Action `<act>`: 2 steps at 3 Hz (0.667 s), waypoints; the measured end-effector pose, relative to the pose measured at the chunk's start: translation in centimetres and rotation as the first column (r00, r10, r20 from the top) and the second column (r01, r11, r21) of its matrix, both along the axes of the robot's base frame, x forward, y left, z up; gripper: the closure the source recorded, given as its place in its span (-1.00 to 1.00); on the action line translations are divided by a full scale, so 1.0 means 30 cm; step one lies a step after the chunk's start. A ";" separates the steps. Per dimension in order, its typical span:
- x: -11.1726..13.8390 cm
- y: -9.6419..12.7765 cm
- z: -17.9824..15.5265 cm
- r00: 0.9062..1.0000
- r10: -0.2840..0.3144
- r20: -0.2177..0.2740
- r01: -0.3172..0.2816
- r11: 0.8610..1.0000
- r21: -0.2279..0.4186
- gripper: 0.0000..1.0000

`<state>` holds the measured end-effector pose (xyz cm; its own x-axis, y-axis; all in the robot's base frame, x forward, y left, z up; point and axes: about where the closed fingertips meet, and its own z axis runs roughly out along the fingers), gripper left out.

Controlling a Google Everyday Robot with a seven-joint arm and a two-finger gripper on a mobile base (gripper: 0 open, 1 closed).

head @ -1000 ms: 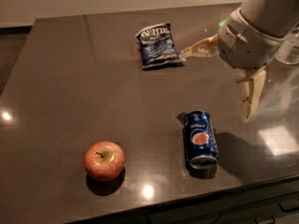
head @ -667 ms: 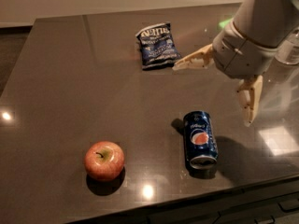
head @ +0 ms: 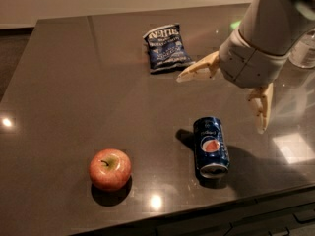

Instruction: Place pepsi can upright

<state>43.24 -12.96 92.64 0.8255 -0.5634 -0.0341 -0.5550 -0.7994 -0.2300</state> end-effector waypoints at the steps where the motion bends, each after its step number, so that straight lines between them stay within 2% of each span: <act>1: 0.008 0.009 0.004 1.000 0.024 0.003 -0.024 1.000 0.001 -1.00; 2: -0.026 0.031 -0.025 0.995 0.098 -0.019 -0.099 0.995 -0.029 -1.00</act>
Offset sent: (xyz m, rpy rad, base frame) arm -0.0268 0.0115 -0.0236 -0.0811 0.0831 0.1984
